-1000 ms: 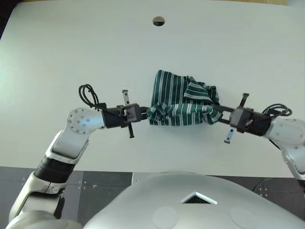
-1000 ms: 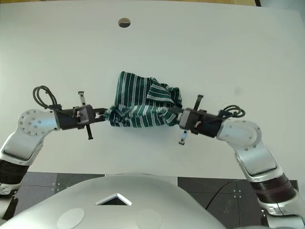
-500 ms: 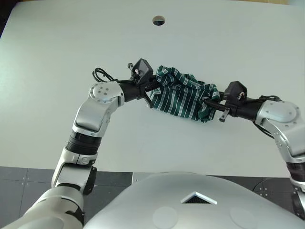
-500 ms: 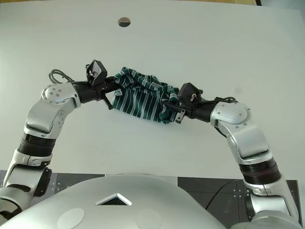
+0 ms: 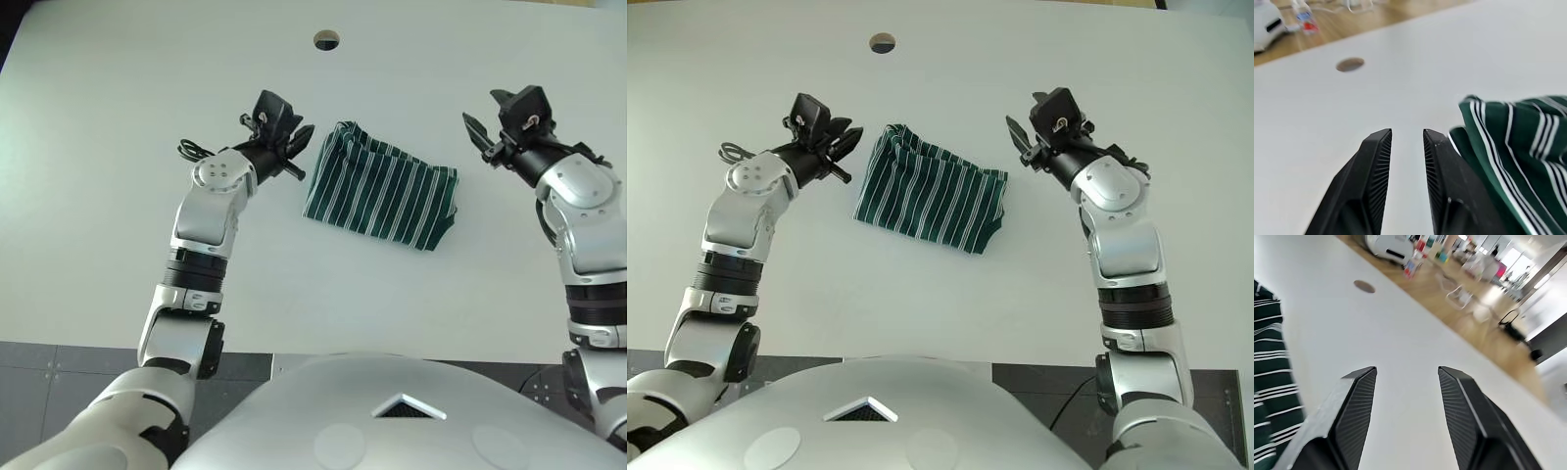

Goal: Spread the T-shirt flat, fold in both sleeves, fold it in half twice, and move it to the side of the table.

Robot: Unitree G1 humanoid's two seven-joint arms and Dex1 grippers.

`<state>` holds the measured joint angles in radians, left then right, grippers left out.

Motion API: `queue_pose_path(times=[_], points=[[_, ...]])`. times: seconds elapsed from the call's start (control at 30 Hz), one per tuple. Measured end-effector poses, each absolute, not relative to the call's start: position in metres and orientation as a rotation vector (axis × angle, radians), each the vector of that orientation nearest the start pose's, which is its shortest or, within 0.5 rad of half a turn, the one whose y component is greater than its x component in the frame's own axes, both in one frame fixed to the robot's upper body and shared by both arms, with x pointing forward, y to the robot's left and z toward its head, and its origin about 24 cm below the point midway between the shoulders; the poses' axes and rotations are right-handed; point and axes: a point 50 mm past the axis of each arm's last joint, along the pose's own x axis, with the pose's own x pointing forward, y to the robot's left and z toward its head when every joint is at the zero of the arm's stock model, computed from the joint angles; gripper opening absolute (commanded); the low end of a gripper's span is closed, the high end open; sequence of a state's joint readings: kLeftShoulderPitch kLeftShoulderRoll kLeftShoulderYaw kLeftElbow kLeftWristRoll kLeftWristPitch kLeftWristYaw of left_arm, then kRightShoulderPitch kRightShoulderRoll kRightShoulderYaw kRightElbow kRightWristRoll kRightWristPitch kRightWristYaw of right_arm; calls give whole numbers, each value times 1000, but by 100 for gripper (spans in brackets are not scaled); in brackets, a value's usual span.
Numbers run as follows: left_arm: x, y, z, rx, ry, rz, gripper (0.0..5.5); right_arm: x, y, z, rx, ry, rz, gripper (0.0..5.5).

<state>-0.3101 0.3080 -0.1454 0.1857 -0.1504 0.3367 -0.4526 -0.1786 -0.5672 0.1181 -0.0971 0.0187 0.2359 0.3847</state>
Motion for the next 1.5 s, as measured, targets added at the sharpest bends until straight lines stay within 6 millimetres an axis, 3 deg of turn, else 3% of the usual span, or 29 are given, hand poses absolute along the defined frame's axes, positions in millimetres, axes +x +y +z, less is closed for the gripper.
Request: queue_pose_path(times=[0.1, 0.2, 0.33, 0.43, 0.63, 0.83, 0.9, 1.03, 1.1, 1.23, 1.3, 1.5], points=[[301, 148, 62, 161, 186, -572, 84, 277, -187, 105, -591, 18, 471, 156], [296, 150, 72, 138, 100, -561, 32, 269, -157, 104, -636, -61, 564, 97], [292, 155, 87, 76, -2, -526, 10, 255, -109, 66, -678, -33, 681, 25], [289, 155, 92, 57, -44, -515, 10, 251, -90, 46, -664, 4, 706, 12], [281, 155, 100, 31, -97, -485, 10, 252, -83, 17, -806, 77, 708, 12], [275, 152, 111, 19, -138, -484, 10, 261, -81, 15, -1062, 57, 716, 12], [274, 151, 113, 20, -148, -480, 10, 261, -87, 17, -1147, 87, 744, 12], [272, 151, 116, 19, -152, -475, 10, 252, -128, 24, -1195, 256, 829, 12], [271, 150, 118, 19, -159, -478, 10, 250, -161, 29, -1261, 331, 813, 12], [262, 144, 116, -6, -154, -506, 10, 232, -261, 44, -1552, 632, 731, 12], [259, 140, 112, -27, -142, -523, 10, 227, -288, 49, -1672, 726, 719, 12], [256, 136, 109, -44, -131, -550, 10, 227, -299, 47, -1795, 714, 693, 12]])
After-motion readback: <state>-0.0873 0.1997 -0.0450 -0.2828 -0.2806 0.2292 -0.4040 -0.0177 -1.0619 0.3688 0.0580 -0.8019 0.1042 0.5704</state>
